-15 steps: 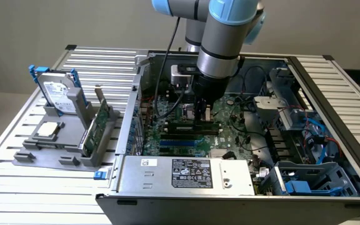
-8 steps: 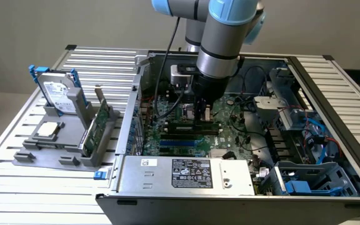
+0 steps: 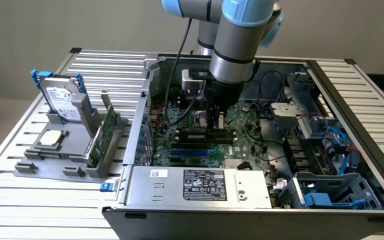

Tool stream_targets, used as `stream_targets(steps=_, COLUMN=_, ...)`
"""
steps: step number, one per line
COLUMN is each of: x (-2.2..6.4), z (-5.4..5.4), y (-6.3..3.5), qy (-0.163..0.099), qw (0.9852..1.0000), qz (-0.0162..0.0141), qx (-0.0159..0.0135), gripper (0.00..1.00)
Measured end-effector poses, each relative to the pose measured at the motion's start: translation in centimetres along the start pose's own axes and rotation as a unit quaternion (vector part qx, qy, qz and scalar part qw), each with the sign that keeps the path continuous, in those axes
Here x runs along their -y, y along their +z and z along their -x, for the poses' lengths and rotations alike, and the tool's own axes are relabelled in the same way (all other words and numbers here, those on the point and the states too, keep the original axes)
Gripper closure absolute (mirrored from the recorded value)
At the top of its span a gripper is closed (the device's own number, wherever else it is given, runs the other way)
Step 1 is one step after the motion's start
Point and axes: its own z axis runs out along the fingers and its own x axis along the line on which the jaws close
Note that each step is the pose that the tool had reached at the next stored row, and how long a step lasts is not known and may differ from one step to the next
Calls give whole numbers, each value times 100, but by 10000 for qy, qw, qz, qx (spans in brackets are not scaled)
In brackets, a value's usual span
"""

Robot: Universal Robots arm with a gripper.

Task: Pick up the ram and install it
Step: 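Insert the ram into the slot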

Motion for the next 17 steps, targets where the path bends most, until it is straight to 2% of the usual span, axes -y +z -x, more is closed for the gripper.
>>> stream_targets(steps=17, x=8, z=3, y=23, qy=0, qw=10000, qz=1, qx=0, gripper=86)
